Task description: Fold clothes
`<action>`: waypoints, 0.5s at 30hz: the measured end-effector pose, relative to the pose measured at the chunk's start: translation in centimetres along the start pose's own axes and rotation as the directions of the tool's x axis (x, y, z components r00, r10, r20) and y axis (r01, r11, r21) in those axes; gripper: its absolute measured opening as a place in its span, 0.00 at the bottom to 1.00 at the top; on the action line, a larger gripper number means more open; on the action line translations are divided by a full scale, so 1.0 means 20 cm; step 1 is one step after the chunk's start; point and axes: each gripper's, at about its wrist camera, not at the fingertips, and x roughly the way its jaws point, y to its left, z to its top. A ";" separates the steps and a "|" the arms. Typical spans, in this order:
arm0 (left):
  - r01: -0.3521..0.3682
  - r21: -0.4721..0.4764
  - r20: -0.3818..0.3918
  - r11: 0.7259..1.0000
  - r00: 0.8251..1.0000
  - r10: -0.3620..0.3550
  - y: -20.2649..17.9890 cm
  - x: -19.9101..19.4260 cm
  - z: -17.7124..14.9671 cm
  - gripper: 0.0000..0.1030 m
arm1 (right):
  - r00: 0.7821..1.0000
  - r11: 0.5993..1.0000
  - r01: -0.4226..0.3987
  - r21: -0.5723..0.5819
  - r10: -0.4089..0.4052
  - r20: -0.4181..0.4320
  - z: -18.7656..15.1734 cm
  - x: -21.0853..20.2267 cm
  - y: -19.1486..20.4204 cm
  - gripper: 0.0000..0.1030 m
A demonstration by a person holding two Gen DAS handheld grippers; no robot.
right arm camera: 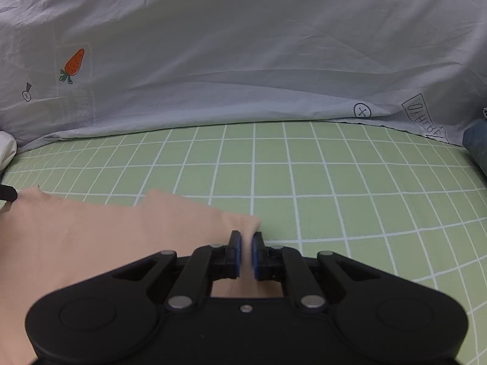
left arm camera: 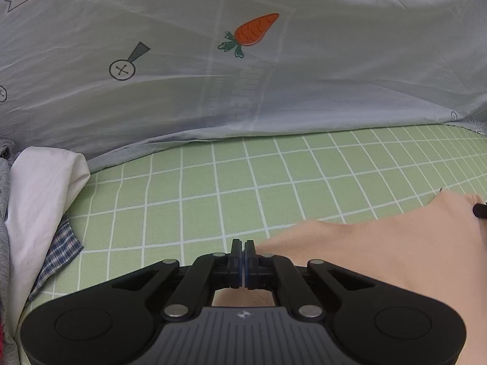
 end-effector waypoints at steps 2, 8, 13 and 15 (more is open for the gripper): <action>-0.047 0.011 0.006 0.999 0.999 0.047 0.00 0.04 0.01 0.00 | 1.000 1.000 0.007 0.012 -0.007 0.002 0.00 0.00 0.00 0.08; -0.059 -0.092 -0.009 0.994 0.998 0.058 0.09 0.02 0.02 0.01 | 0.997 0.996 0.080 0.030 -0.080 -0.004 0.01 -0.04 -0.01 0.35; -0.029 -0.095 0.002 0.995 1.000 0.030 0.06 -0.12 -0.04 0.17 | 0.994 0.987 0.111 0.118 -0.113 0.005 -0.06 -0.15 -0.11 0.44; -0.036 -0.112 -0.004 0.993 0.999 0.036 0.06 -0.17 -0.09 0.20 | 0.989 0.980 0.144 0.136 -0.145 -0.006 -0.09 -0.18 -0.13 0.48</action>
